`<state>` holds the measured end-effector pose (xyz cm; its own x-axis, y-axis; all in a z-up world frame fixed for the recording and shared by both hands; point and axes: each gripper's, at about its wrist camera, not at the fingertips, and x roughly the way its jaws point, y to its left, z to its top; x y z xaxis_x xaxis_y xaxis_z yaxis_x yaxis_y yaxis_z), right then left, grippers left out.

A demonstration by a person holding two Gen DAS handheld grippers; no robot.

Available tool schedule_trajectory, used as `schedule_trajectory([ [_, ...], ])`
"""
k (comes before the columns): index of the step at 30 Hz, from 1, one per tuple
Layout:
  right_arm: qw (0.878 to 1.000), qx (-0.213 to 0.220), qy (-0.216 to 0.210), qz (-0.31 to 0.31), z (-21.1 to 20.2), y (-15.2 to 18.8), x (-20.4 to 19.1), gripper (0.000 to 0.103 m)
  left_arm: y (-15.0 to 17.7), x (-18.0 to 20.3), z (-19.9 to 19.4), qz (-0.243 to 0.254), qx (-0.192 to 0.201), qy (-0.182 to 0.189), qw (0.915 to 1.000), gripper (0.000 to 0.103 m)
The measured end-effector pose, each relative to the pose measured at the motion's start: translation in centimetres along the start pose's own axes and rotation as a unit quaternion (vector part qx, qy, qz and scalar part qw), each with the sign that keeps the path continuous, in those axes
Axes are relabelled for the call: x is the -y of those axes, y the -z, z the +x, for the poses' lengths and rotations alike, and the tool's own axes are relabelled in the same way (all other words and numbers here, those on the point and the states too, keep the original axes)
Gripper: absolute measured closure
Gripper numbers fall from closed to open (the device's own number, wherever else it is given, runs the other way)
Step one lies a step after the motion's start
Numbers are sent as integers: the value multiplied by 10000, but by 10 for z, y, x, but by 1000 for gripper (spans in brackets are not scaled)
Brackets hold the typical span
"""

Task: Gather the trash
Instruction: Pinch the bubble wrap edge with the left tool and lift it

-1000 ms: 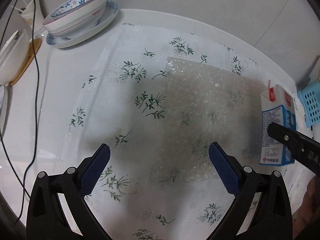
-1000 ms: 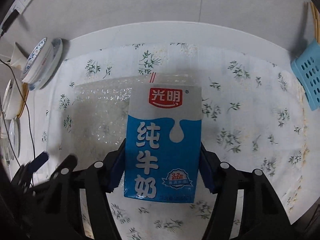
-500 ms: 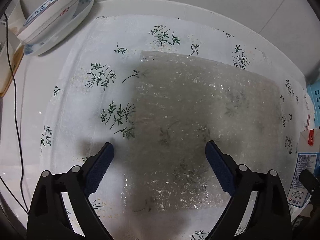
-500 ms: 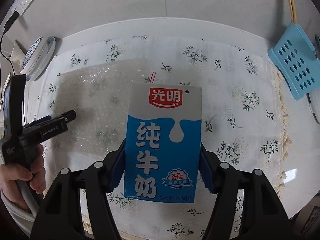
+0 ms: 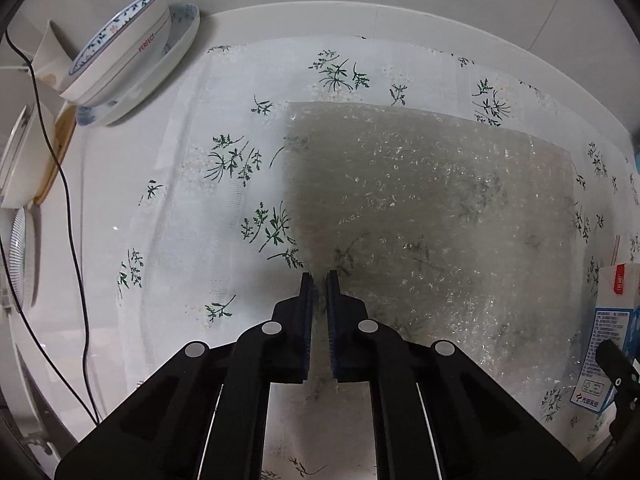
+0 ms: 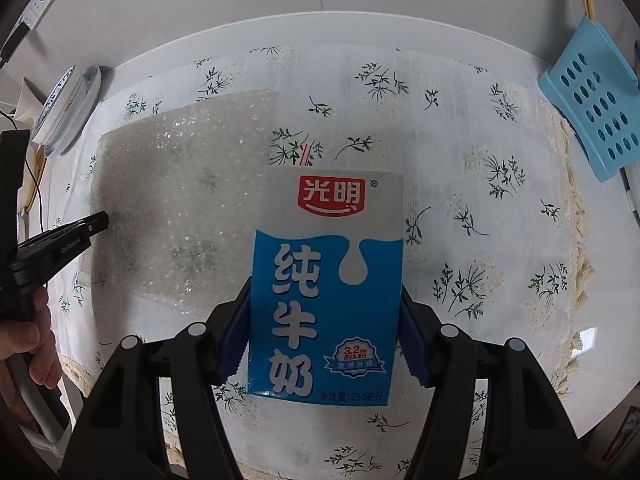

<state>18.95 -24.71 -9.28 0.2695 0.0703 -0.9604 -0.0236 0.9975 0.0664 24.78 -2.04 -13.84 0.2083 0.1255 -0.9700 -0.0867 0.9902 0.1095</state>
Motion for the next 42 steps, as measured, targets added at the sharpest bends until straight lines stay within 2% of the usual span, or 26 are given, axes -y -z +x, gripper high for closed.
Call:
schedule_trajectory([
  [4, 10000, -29, -1, -33, 4, -1, -2, 42, 4, -1, -12, 11, 239, -12, 9997, 98],
  [13, 9999, 61, -59, -53, -4, 1, -2, 42, 30, -31, -48, -277, 641, 662, 9954, 100],
  [19, 9997, 200, -155, -56, -20, 4, 2, 42, 44, -24, -65, -325, 828, 986, 9911, 100],
  [29, 9985, 508, -154, -140, -53, 16, -1, 42, 66, -36, -100, -306, 975, 1370, 9853, 100],
  [42, 9957, 901, -96, -200, -108, 58, -22, 42, 121, -55, -154, -215, 1046, 1651, 9805, 100],
])
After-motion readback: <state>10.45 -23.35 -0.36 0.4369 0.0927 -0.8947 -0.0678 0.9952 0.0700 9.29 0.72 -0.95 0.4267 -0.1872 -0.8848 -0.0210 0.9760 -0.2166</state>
